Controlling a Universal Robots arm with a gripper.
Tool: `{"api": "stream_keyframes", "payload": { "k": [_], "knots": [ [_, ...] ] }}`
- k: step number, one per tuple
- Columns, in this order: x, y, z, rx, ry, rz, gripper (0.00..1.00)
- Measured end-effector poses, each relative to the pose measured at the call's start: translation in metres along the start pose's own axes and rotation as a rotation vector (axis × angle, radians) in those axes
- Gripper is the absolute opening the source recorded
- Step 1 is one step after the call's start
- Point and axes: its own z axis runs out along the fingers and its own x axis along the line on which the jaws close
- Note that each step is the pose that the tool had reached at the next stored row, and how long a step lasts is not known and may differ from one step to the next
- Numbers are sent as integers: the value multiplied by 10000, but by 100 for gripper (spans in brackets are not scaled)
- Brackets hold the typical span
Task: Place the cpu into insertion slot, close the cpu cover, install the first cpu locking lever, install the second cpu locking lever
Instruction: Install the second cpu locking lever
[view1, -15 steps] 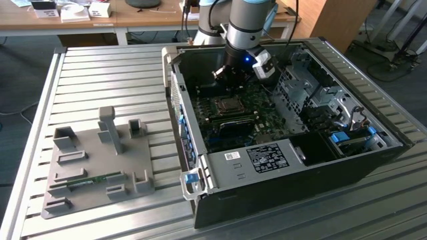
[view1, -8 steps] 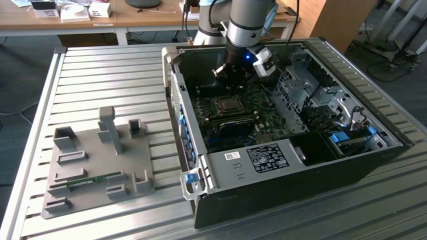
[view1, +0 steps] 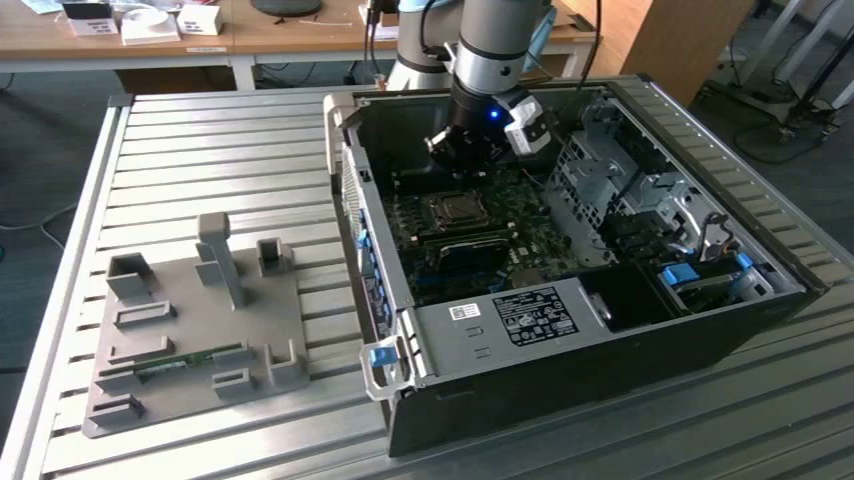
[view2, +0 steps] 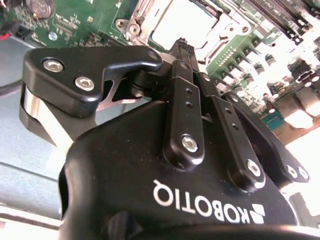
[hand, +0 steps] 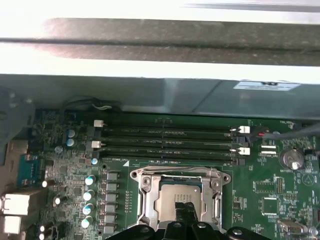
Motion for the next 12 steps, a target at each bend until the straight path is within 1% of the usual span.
{"api": "stream_keyframes", "payload": {
  "k": [5, 12],
  "knots": [
    [0, 0, 0, 3, -2, 8, 11],
    [-1, 2, -15, 10, 15, 8, 11]
  ]
}}
